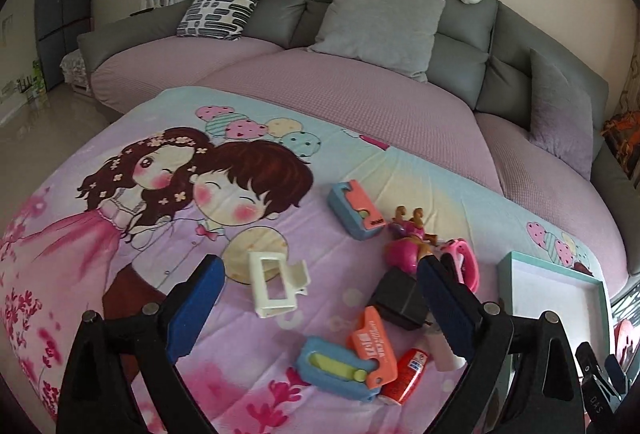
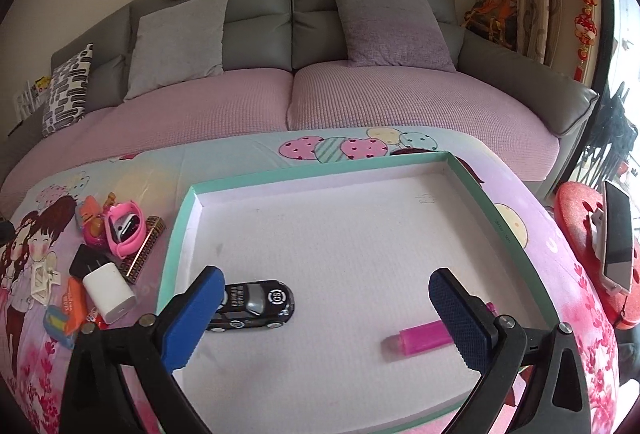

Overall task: Organize rigid objects
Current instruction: 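Move both open tools back over the pile of items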

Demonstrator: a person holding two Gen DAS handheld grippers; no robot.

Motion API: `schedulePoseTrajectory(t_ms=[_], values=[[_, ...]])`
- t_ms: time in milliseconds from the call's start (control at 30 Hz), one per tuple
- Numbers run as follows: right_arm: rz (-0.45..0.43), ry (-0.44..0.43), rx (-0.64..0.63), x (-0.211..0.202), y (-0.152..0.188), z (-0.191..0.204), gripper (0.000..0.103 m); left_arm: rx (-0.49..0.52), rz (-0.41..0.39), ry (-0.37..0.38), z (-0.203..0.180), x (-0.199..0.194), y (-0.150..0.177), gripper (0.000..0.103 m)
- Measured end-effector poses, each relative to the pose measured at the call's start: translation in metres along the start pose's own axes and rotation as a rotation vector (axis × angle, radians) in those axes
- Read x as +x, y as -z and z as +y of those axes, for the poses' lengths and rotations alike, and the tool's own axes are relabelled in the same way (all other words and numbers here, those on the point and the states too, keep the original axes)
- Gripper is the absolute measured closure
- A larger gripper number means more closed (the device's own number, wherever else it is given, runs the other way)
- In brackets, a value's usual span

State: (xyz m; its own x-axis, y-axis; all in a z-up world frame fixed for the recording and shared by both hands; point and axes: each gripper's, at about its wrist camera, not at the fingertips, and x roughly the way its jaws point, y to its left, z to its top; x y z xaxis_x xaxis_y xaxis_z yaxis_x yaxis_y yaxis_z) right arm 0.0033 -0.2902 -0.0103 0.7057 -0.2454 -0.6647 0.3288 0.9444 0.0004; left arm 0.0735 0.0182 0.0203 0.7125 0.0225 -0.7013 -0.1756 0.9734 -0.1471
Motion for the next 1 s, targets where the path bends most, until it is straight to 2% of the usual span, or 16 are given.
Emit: schedulePoseTrajectory(t_ms=[167,333,467,600,767,867,1000], values=[[-0.009,-0.117,-0.068,-0.004,-0.001,0.05,0.0,-0.058,-0.011,-0.087,0.039,-0.01,-0.006,0.006],[0.007,-0.237,-0.131,-0.001,0.004,0.099,0.0,-0.098,-0.009,-0.098,0.062,-0.016,-0.009,0.006],[0.031,-0.29,-0.167,0.006,0.009,0.126,0.0,-0.098,0.013,-0.117,0.069,-0.011,-0.008,0.006],[0.06,-0.342,-0.182,0.016,0.013,0.14,0.0,-0.093,0.029,-0.104,0.07,-0.001,-0.006,0.006],[0.104,-0.361,-0.177,0.029,0.019,0.148,0.001,-0.073,0.067,-0.078,0.062,0.018,0.0,0.006],[0.126,-0.369,-0.164,0.036,0.022,0.148,0.01,-0.047,0.089,-0.064,0.053,0.029,0.002,0.006],[0.139,-0.371,-0.155,0.041,0.022,0.147,0.014,-0.021,0.102,-0.029,0.04,0.039,0.004,0.006]])
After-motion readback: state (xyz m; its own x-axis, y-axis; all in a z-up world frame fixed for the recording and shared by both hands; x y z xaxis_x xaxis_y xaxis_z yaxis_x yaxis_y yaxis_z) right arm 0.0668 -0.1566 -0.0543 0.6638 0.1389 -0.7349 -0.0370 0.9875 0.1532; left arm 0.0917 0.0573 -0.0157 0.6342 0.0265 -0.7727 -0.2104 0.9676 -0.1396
